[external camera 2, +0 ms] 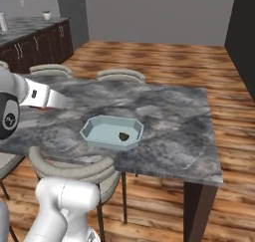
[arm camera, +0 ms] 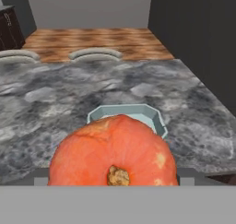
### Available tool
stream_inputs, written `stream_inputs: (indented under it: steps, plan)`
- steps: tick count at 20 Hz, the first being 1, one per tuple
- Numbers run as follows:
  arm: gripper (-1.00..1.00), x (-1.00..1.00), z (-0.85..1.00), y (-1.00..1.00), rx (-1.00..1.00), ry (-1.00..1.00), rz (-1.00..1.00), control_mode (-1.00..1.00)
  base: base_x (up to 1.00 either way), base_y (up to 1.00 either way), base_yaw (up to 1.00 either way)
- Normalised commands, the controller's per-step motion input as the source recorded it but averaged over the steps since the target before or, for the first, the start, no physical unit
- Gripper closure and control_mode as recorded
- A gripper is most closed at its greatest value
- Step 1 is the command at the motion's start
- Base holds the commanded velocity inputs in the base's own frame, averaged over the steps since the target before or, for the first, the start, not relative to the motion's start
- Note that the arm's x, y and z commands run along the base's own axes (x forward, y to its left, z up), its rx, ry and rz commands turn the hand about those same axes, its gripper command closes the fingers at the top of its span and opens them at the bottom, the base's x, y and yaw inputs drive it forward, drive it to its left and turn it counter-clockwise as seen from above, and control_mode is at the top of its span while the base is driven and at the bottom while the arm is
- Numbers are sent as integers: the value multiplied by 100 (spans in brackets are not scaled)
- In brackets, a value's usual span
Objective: Place the cold items (squash and kiwi) from the fridge in one tupperware on the dining counter. Place the warm items (kebab skewer and hot dog) in the stove area in another tupperware.
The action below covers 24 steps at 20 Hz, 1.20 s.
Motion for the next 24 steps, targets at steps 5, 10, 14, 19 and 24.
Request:
stream_inputs:
  steps: [5,10,14,19,24]
  plan:
    - [100,0,0,0,0,0,0,100,87,-39,-12]
    - [100,60,-17,-22,17,22,-1,-100,40,-8,-4]
    - [100,100,-66,-27,17,63,4,-100,0,0,0]
    - [100,100,-72,-7,4,60,4,-100,0,0,0]
    - [100,95,-66,0,0,40,6,-100,0,0,0]
